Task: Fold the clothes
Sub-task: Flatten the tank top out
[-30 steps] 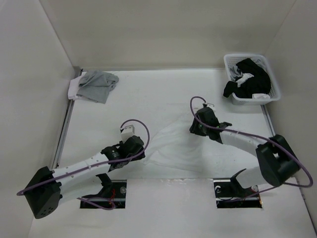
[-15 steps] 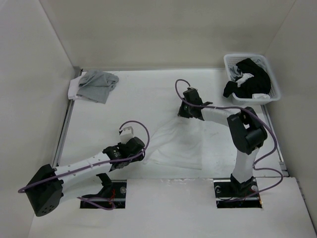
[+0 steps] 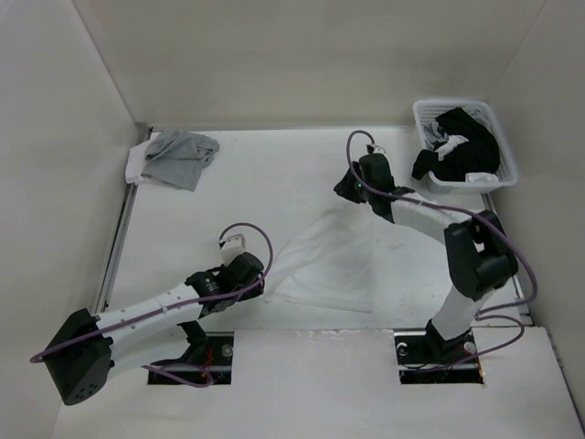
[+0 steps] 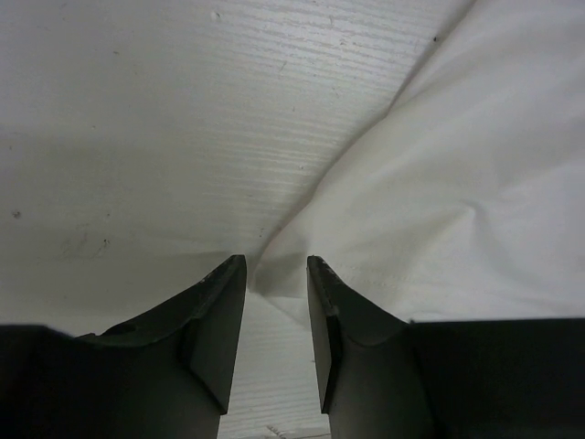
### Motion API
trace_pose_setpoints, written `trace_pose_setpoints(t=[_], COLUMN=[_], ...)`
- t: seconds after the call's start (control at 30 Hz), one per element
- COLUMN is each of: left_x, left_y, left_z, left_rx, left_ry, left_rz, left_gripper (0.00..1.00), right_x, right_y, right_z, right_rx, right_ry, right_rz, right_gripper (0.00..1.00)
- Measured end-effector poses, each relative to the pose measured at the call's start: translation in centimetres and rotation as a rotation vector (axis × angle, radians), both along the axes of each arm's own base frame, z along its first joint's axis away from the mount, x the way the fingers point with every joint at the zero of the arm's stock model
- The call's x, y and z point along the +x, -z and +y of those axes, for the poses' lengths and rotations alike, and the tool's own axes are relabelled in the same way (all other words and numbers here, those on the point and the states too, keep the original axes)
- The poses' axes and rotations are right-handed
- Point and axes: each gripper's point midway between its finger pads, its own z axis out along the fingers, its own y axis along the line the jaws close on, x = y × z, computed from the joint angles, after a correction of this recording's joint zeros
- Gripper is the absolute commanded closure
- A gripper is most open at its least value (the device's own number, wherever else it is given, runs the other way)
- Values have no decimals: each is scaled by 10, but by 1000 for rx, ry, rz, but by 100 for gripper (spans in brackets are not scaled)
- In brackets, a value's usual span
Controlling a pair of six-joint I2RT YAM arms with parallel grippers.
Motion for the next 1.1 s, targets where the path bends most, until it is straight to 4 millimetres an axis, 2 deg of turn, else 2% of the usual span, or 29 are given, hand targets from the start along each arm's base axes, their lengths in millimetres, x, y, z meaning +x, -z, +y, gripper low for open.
trace_pose_setpoints(t=[0.03,0.17,0.33,0.43,0.5,0.53,0.63,0.7,0.73,0.8,0.83,0.87,0.97,1.03,1.1], left_x=[-1,-4,-5,-5,-2,2,28,56,72,90,95,102,104,99,93], left_y=[0,5,8,8,5,0,-33,-67,-86,-111,-117,-126,-132,-124,-112], left_z=[-1,-1,-2,-2,-4,-4,-6,-2,3,14,20,36,46,47,45], left_rx=[-3,6,10,4,-11,-29,-108,-175,-209,-260,-274,-288,-320,-333,-336], left_ry=[2,10,9,9,4,-2,-43,-103,-143,-197,-218,-271,-294,-284,-267], left_rz=[4,27,41,42,31,11,-105,-207,-265,-344,-364,-398,-427,-415,-387], left_gripper=[69,76,93,98,98,98,98,99,99,99,98,98,98,98,98], right_x=[-20,-55,-96,-115,-128,-140,-180,-213,-225,-246,-251,-262,-283,-294,-310], right_y=[0,-4,-17,-26,-24,-17,7,21,24,25,25,28,42,55,68], right_z=[-3,-3,-12,-26,-34,-38,-42,-41,-40,-40,-39,-38,-35,-32,-19], right_rx=[3,22,40,64,74,72,69,63,61,65,67,59,6,-39,-82], right_ry=[-9,-39,-41,-12,8,13,-3,-34,-46,-61,-64,-68,-90,-107,-153], right_rz=[1,-19,-61,-93,-97,-84,-16,43,59,92,100,126,210,266,330], right_gripper=[68,67,57,51,49,49,48,47,47,46,46,46,49,49,48])
